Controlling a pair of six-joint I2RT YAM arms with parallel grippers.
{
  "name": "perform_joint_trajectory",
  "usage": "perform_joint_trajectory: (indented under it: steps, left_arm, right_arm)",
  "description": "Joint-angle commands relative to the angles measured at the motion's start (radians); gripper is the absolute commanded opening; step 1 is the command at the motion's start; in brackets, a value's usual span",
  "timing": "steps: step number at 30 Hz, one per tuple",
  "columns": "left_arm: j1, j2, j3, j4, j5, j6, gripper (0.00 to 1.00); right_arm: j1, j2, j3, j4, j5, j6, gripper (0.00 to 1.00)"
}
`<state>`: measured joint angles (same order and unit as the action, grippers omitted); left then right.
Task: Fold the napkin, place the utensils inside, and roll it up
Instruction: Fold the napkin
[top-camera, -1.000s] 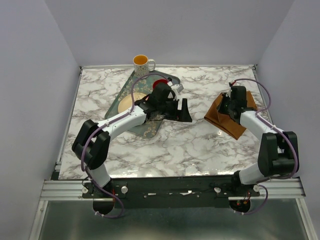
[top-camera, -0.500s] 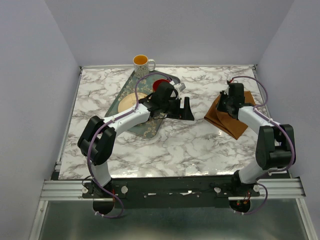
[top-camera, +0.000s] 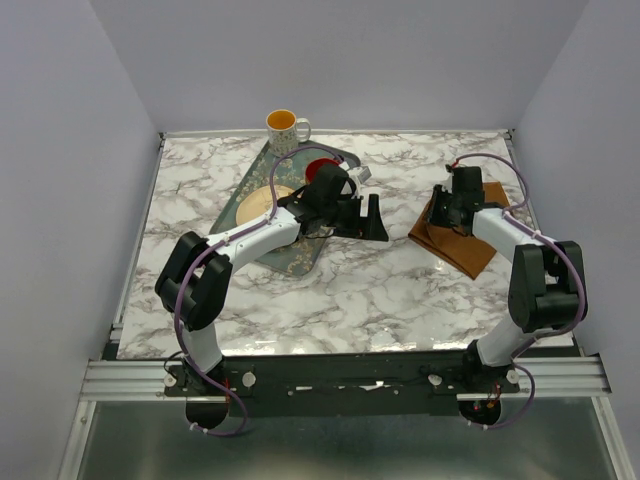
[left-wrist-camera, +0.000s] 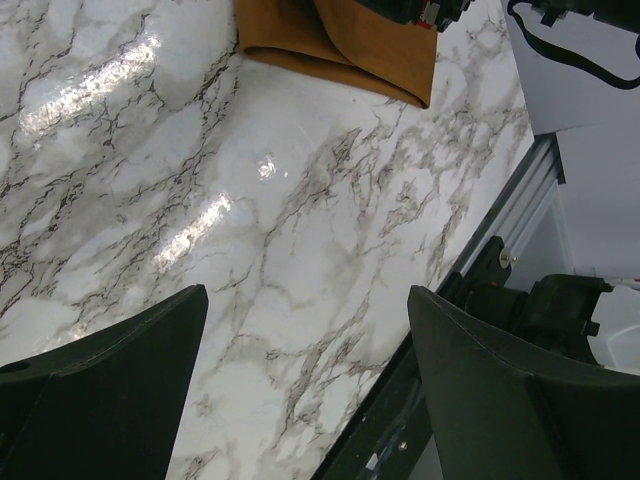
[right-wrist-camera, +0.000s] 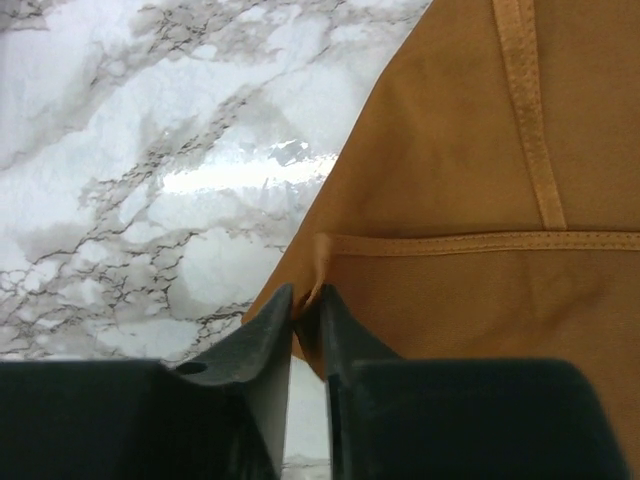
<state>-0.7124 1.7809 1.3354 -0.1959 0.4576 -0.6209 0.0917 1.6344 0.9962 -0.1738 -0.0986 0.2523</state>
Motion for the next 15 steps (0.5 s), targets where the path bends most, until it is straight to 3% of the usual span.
perform_joint_trajectory:
  steps: [1, 2, 5, 10, 13, 15]
  left_arm:
    - [0.007, -0.012, 0.03, -0.002, -0.004, 0.006, 0.9]
    - [0.007, -0.008, 0.034, -0.004, -0.004, 0.006, 0.9]
    - [0.007, 0.017, 0.053, 0.0, -0.005, 0.001, 0.9]
    - [0.004, 0.061, 0.071, 0.067, 0.006, -0.034, 0.9]
    - [-0.004, 0.098, 0.091, 0.093, 0.029, -0.057, 0.9]
    - [-0.016, 0.103, 0.091, 0.098, 0.036, -0.065, 0.89]
  right_arm:
    - [0.009, 0.016, 0.008, -0.055, -0.078, -0.004, 0.36]
    - [0.009, 0.015, 0.027, -0.062, -0.091, -0.007, 0.45]
    - [0.009, -0.004, 0.076, -0.121, -0.095, -0.002, 0.51]
    - [-0.027, -0.111, 0.099, -0.242, 0.15, 0.04, 0.62]
    - [-0.153, -0.157, 0.053, -0.239, 0.191, 0.147, 0.62]
    - [-0.229, -0.121, 0.07, -0.236, 0.075, 0.176, 0.51]
